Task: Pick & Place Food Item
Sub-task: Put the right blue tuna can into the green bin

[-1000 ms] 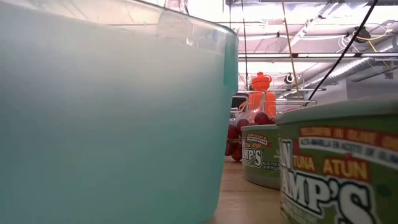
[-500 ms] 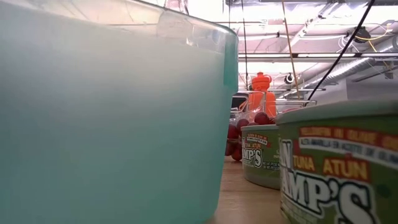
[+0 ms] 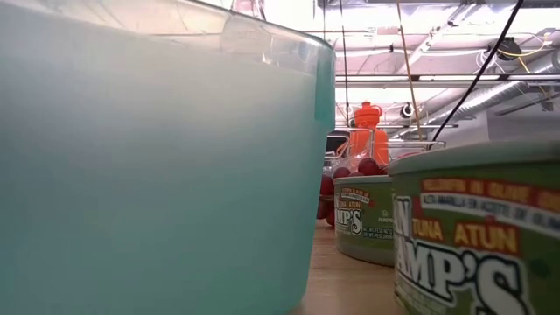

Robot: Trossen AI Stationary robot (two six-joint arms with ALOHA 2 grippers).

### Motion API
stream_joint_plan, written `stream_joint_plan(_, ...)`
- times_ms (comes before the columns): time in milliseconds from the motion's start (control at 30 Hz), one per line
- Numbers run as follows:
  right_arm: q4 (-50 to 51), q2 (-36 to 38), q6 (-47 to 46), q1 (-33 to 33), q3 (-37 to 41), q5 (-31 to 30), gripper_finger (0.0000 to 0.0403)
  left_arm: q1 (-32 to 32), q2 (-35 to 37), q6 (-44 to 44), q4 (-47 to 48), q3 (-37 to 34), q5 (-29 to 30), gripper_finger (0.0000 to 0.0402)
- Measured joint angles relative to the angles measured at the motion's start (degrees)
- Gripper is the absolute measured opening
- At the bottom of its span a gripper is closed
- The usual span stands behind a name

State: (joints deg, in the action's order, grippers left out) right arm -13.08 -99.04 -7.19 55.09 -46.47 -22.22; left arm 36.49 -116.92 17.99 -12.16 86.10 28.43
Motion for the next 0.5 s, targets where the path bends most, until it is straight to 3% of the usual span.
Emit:
stream_joint_plan(200,1.94,2.77,-1.05,0.0,0.23,0.95,0.0,0.4,0.0,-5.07,-0.13,-0.02,-0.33,0.01)
stream_joint_plan(500,1.48,4.08,-4.38,-1.51,0.23,2.59,0.0,0.38,-3.57,-10.98,-4.25,0.01,-1.77,0.0238)
